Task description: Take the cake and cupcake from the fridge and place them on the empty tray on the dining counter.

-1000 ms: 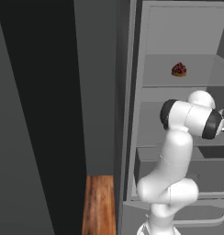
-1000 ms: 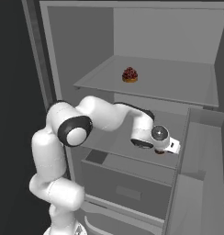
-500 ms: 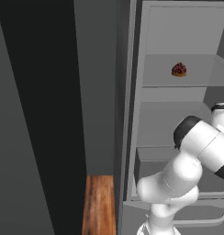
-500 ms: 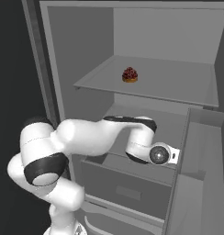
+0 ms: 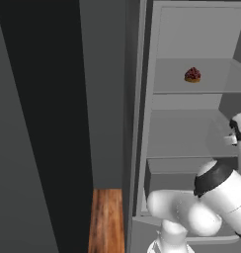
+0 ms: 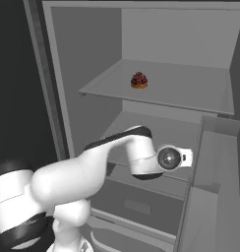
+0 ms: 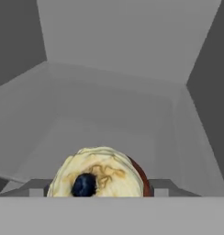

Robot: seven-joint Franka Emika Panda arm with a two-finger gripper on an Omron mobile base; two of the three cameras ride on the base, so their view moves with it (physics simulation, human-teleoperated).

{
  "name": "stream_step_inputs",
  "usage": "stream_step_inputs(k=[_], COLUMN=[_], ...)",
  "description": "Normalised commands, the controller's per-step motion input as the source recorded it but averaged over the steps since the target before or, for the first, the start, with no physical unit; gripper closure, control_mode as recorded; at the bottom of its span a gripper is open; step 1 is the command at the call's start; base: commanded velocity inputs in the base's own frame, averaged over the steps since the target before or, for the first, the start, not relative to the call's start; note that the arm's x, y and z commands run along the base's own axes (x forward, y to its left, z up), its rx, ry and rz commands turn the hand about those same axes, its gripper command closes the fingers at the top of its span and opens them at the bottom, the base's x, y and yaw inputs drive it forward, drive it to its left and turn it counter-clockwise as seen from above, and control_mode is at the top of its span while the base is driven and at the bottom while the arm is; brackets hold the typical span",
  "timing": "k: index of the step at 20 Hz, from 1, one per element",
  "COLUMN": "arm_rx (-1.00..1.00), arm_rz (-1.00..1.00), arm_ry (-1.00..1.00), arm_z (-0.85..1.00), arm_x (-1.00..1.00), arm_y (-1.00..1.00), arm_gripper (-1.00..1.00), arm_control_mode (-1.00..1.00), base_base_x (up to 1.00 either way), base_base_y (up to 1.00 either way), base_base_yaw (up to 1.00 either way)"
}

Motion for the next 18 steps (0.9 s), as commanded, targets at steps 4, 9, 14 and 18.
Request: stream_step_inputs(k=[4, 9, 14, 18], arm_rx=[-0.10, -0.10, -0.04, 0.03], arm_rz=[0.09, 0.07, 0.07, 0.03], arm_ry=[0.39, 0.18, 0.14, 0.04], arm_z=[0.67, 0.29, 0.31, 0.43], arm_x=[-0.37, -0.56, -0.41, -0.23], arm_y=[0.41, 0.74, 0.67, 0.39], arm_gripper=[1.00, 1.00, 1.00, 1.00], arm_control_mode=[-1.00, -1.00, -1.00, -1.00], base_base_x=[0.00, 0.00, 0.00, 0.00], base_base_y=[0.00, 0.00, 0.00, 0.00], base_base_yaw=[0.00, 0.00, 0.00, 0.00])
